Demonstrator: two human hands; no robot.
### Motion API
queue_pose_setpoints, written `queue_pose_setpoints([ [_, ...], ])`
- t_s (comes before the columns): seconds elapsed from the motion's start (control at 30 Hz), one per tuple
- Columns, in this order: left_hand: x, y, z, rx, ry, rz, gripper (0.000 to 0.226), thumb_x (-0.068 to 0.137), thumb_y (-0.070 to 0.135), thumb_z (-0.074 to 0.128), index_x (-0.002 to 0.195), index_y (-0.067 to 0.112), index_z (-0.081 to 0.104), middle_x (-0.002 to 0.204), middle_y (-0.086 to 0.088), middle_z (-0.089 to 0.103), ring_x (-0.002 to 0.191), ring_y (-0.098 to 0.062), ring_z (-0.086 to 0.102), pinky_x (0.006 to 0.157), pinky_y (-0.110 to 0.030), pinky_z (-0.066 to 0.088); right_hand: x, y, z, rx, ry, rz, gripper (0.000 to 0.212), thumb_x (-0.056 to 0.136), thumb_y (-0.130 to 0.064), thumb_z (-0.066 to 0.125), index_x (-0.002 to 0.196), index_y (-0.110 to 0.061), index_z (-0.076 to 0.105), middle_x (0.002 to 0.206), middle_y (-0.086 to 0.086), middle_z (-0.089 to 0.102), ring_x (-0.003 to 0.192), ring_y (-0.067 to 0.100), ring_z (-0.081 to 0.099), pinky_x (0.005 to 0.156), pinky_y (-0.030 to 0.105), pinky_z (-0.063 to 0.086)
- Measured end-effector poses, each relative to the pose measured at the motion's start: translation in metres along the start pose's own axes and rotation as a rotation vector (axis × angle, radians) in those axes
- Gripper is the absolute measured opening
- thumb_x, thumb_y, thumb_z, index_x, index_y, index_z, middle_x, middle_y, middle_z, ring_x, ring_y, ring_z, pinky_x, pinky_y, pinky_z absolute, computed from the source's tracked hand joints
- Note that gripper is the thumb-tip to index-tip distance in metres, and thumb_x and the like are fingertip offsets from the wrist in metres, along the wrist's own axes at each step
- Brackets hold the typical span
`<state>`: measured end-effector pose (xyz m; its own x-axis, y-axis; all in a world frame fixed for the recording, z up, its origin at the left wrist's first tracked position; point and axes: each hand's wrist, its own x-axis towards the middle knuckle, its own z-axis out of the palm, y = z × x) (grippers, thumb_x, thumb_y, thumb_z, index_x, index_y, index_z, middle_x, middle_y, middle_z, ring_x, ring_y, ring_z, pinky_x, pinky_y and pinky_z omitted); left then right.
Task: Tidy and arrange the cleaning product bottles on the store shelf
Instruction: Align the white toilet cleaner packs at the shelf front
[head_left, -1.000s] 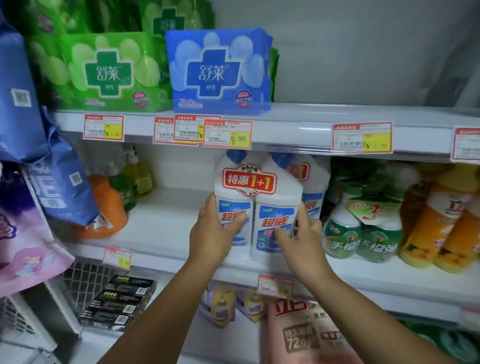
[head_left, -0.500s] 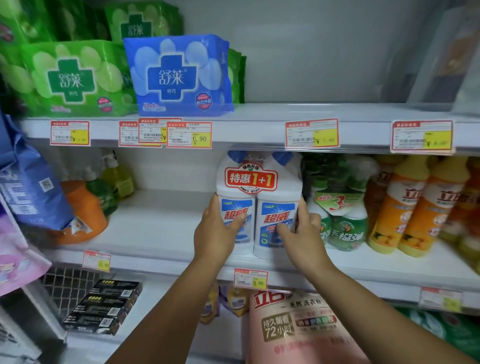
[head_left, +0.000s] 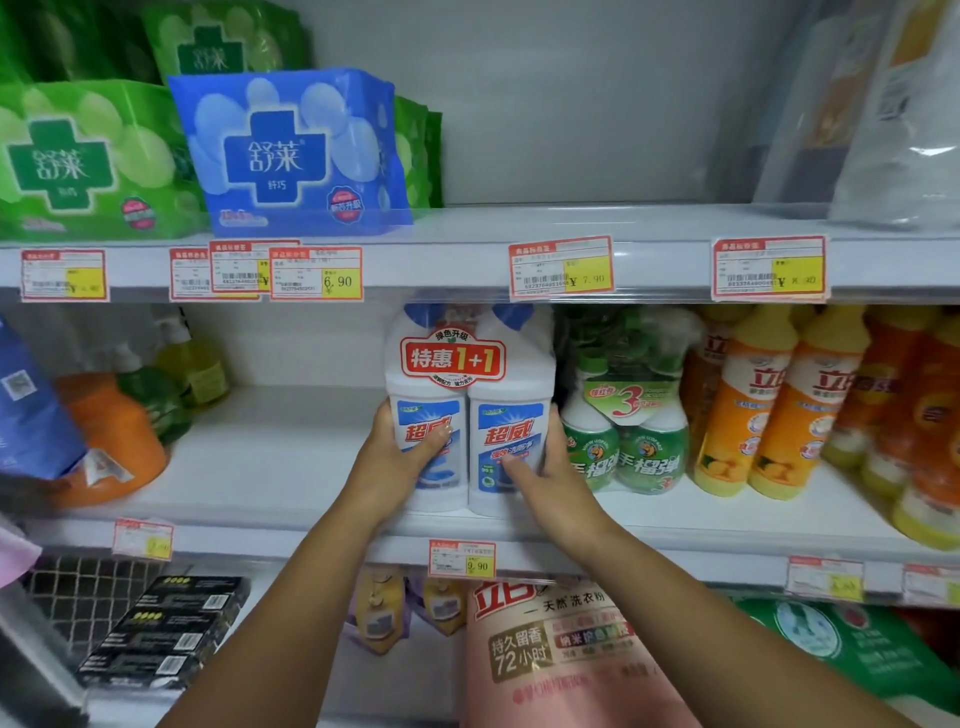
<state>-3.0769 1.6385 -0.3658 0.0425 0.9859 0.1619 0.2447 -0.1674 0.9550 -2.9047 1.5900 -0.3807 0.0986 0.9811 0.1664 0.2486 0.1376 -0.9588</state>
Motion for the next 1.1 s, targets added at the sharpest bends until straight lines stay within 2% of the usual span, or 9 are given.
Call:
queue_pose_setpoints([
  [0.2,0.003,-0.003,-0.001,0.019,0.004,-0.006,0.041,0.087,0.035,0.063,0.123,0.027,0.045,0.102,0.01,0.064,0.083,-0.002,0.064,0.056,-0.014,0.046,0.005,0.004,0.005,-0.009,0.011,0.002,0.072,0.095,-0.018,0.053,0.148,-0.038,0.009,0.132,-0.011,0.053,0.114,0.006,0.053,0.079,0.009,0.041],
  [0.3,0.001,-0.002,-0.002,0.008,0.035,-0.026,0.055,0.084,0.035,0.066,0.131,0.028,0.039,0.115,0.007,0.061,0.097,-0.01,0.063,0.069,-0.021,0.051,-0.002,0.001,0.001,-0.036,0.041,-0.034,0.059,0.095,-0.019,0.051,0.144,-0.037,0.025,0.13,-0.013,0.054,0.115,0.005,0.053,0.092,0.02,0.043],
  [0.37,-0.013,-0.001,0.001,0.034,0.259,0.059,0.068,0.08,0.035,0.072,0.136,0.026,0.034,0.121,0.007,0.052,0.103,-0.007,0.054,0.081,-0.026,0.049,-0.011,0.002,-0.011,-0.051,0.186,-0.059,0.047,0.095,-0.019,0.05,0.139,-0.031,0.038,0.123,-0.011,0.056,0.111,0.007,0.055,0.085,0.019,0.044],
  [0.43,-0.044,0.002,0.013,0.096,0.494,0.255,0.049,0.081,0.029,0.071,0.122,0.023,0.044,0.11,0.006,0.049,0.092,-0.004,0.05,0.079,-0.022,0.049,-0.019,0.005,-0.032,-0.139,0.425,-0.093,0.041,0.094,-0.016,0.05,0.135,-0.021,0.046,0.119,-0.002,0.053,0.107,0.012,0.052,0.088,0.024,0.042],
  [0.57,-0.085,0.011,0.07,0.211,0.061,0.519,0.035,0.088,0.024,0.054,0.12,0.034,0.047,0.115,0.018,0.05,0.104,0.0,0.053,0.089,-0.025,0.049,-0.019,0.028,-0.079,-0.349,0.681,-0.061,0.048,0.089,-0.01,0.054,0.136,-0.01,0.044,0.133,0.013,0.043,0.125,0.023,0.038,0.102,0.027,0.03],
  [0.67,-0.076,0.013,0.114,0.264,-0.163,0.468,0.061,0.094,0.028,0.049,0.147,0.031,0.02,0.153,0.016,0.021,0.139,0.003,0.018,0.115,-0.021,0.018,-0.015,0.041,-0.102,-0.404,0.593,0.001,0.066,0.088,-0.014,0.06,0.146,-0.01,0.029,0.148,0.013,0.034,0.138,0.026,0.028,0.113,0.035,0.024],
  [0.8,-0.047,0.014,0.15,0.203,-0.199,0.178,0.083,0.094,0.033,0.052,0.149,0.027,-0.009,0.159,0.005,-0.009,0.145,-0.01,-0.006,0.117,-0.031,0.005,-0.007,0.043,-0.108,-0.349,0.42,0.0,0.084,0.083,-0.018,0.066,0.151,-0.017,0.016,0.154,0.006,0.028,0.141,0.022,0.027,0.115,0.039,0.027],
  [0.93,-0.026,0.006,0.167,0.207,-0.192,0.107,0.085,0.09,0.033,0.055,0.149,0.031,-0.006,0.16,0.003,-0.001,0.146,-0.015,0.001,0.118,-0.041,0.013,-0.004,0.045,-0.107,-0.33,0.424,-0.032,0.083,0.079,-0.022,0.066,0.149,-0.024,0.022,0.149,0.002,0.038,0.135,0.02,0.037,0.11,0.044,0.036],
  [1.1,-0.023,0.0,0.168,0.211,-0.186,0.139,0.086,0.088,0.031,0.057,0.149,0.034,-0.004,0.159,0.006,0.004,0.146,-0.013,0.004,0.117,-0.045,0.017,-0.007,0.046,-0.108,-0.347,0.427,-0.053,0.082,0.083,-0.014,0.065,0.15,-0.023,0.02,0.149,0.003,0.035,0.137,0.018,0.033,0.109,0.031,0.03],
])
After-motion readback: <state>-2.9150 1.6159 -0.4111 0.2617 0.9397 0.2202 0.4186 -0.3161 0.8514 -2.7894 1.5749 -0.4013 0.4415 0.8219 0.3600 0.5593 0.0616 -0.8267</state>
